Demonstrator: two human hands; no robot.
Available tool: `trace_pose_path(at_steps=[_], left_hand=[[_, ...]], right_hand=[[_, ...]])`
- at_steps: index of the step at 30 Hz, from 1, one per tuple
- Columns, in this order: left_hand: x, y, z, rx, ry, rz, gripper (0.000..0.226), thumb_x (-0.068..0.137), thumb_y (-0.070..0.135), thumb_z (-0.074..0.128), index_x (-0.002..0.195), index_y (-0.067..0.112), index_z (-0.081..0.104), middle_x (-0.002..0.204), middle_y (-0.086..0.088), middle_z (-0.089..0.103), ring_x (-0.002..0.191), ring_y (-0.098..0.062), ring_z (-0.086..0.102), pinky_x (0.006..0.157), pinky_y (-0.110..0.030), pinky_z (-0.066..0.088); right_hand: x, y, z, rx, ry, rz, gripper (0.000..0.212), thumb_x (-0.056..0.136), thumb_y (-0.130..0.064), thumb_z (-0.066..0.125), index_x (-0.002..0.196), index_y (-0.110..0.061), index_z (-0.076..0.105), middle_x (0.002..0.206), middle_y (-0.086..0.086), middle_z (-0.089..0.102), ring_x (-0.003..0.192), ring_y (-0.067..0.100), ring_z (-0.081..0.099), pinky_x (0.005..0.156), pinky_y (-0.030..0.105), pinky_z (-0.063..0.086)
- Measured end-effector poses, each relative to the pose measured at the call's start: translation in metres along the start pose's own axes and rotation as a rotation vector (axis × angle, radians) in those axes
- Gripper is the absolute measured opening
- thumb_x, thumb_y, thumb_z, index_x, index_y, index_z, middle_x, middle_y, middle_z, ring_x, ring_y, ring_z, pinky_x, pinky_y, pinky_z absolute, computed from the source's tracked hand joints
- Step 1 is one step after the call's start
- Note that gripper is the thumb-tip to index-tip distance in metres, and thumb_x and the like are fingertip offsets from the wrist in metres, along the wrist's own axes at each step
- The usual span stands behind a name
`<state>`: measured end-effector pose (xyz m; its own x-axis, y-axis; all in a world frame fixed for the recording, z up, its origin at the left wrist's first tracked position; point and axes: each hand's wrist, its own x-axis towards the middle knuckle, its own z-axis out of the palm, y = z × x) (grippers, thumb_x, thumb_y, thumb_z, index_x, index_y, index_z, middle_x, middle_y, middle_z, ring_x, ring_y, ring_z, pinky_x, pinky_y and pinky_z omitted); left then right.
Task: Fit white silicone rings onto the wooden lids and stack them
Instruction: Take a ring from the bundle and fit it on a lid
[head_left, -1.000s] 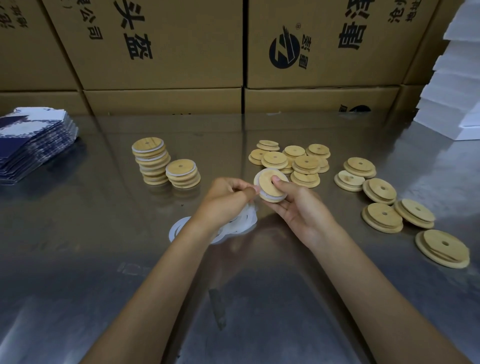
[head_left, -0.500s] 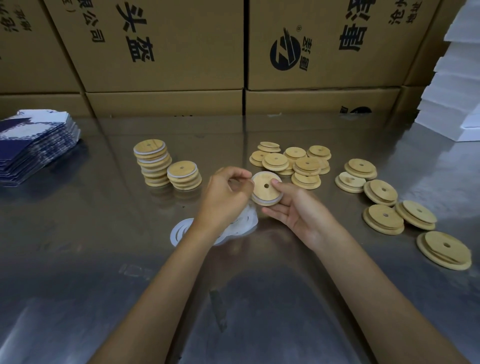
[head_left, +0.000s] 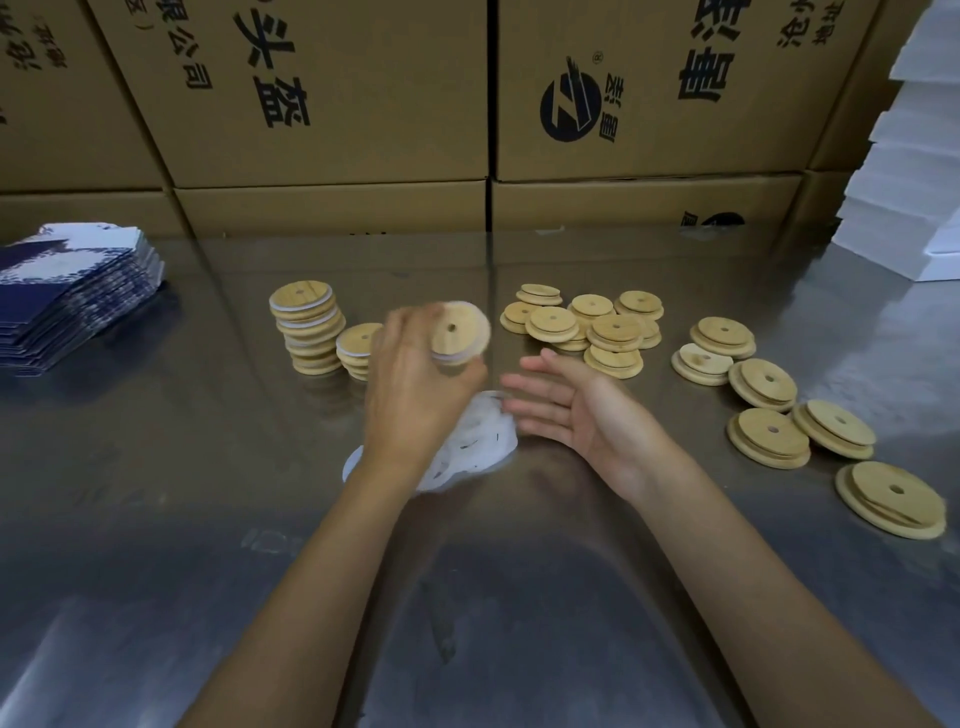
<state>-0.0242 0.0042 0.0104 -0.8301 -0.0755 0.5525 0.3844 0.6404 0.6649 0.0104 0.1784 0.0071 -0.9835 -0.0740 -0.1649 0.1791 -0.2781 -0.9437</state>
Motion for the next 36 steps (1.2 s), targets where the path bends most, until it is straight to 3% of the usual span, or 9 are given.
trace_pose_path(at_steps=[4,12,19,21,23,25,27,32,36], left_hand=[[0.013,-0.023,-0.018,0.104,0.119,-0.076,0.041,0.079,0.019,0.069,0.117,0.014,0.057,0.123,-0.003,0.052,0.121,-0.021,0.043,0.091,-0.024,0.032],[0.013,-0.041,-0.023,0.308,0.143,-0.201,0.035,0.086,0.019,0.064,0.120,0.011,0.060,0.126,-0.013,0.050,0.121,-0.033,0.043,0.098,-0.043,0.039],[0.013,-0.037,-0.027,0.403,0.177,-0.250,0.036,0.086,0.016,0.056,0.122,0.012,0.062,0.124,-0.015,0.051,0.119,-0.037,0.043,0.097,-0.046,0.035],[0.012,-0.032,-0.025,0.400,0.162,-0.224,0.037,0.085,0.016,0.057,0.121,0.012,0.061,0.125,-0.014,0.050,0.121,-0.035,0.041,0.098,-0.046,0.032],[0.011,-0.026,-0.021,0.367,0.143,-0.167,0.035,0.084,0.016,0.058,0.119,0.012,0.062,0.126,-0.011,0.049,0.123,-0.031,0.040,0.100,-0.044,0.031],[0.008,-0.018,-0.016,0.314,0.109,-0.093,0.032,0.085,0.013,0.058,0.117,0.012,0.063,0.125,-0.009,0.050,0.121,-0.029,0.042,0.100,-0.042,0.032],[0.004,-0.012,-0.011,0.281,0.042,-0.031,0.032,0.085,0.012,0.057,0.116,0.012,0.064,0.123,-0.008,0.050,0.119,-0.027,0.043,0.101,-0.041,0.035],[-0.007,-0.002,0.003,0.290,-0.183,0.078,0.030,0.088,0.016,0.057,0.117,0.015,0.064,0.122,-0.004,0.051,0.116,-0.024,0.046,0.100,-0.037,0.035],[-0.011,-0.005,0.012,0.328,-0.382,0.073,0.027,0.094,0.028,0.053,0.119,0.022,0.062,0.125,0.001,0.052,0.118,-0.020,0.046,0.101,-0.037,0.032]], right_hand=[[0.000,0.000,-0.005,-0.003,0.004,0.006,0.034,0.101,-0.039,0.052,0.123,-0.015,0.062,0.113,0.003,0.076,0.103,0.021,0.074,0.089,0.034,0.055],[0.002,-0.002,-0.009,0.001,0.063,0.000,0.032,0.100,-0.036,0.056,0.118,-0.011,0.064,0.109,0.006,0.077,0.100,0.023,0.074,0.086,0.033,0.058],[0.012,-0.005,-0.021,-0.327,0.534,-0.172,0.014,0.096,-0.019,0.059,0.099,-0.013,0.071,0.090,0.000,0.075,0.091,0.020,0.069,0.064,0.020,0.056],[0.015,-0.003,-0.034,-0.767,0.652,-0.279,0.019,0.094,-0.020,0.058,0.110,-0.020,0.069,0.109,-0.003,0.068,0.114,0.020,0.058,0.079,0.020,0.047],[0.018,0.002,-0.048,-1.169,0.553,-0.278,0.043,0.095,-0.021,0.056,0.137,-0.020,0.057,0.148,0.004,0.049,0.142,0.024,0.034,0.111,0.034,0.034],[0.020,0.006,-0.053,-1.343,0.461,-0.180,0.054,0.097,-0.028,0.052,0.150,-0.020,0.043,0.167,0.004,0.019,0.153,0.025,0.010,0.122,0.046,0.017],[0.021,0.009,-0.053,-1.358,0.467,-0.160,0.053,0.097,-0.031,0.051,0.149,-0.019,0.044,0.168,0.006,0.015,0.155,0.026,0.006,0.121,0.048,0.014],[0.017,0.004,-0.049,-1.162,0.575,-0.234,0.026,0.096,-0.031,0.057,0.119,-0.019,0.061,0.132,0.005,0.058,0.132,0.032,0.041,0.109,0.043,0.030],[0.014,0.001,-0.044,-1.125,0.574,-0.218,0.006,0.094,-0.027,0.061,0.096,-0.023,0.057,0.099,-0.003,0.059,0.117,0.030,0.051,0.101,0.040,0.035]])
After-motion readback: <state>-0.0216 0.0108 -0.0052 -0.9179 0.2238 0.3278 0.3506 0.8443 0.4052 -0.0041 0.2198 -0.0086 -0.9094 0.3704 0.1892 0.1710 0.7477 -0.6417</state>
